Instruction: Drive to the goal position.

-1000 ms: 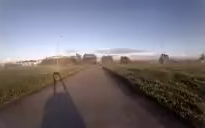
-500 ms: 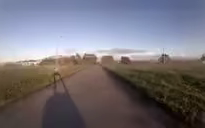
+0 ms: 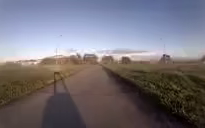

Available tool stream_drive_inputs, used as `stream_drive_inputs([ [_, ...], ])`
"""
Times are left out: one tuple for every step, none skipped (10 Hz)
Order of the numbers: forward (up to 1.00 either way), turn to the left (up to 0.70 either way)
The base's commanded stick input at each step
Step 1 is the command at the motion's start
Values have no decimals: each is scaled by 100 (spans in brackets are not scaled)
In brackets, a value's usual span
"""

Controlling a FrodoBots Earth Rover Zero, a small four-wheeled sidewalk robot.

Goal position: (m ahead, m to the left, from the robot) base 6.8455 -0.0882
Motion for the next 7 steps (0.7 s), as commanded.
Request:
stream_drive_inputs([
  [70, 0],
  [70, 35],
  [70, 35],
  [70, 35],
  [70, 35],
  [70, 29],
  [70, 12],
])
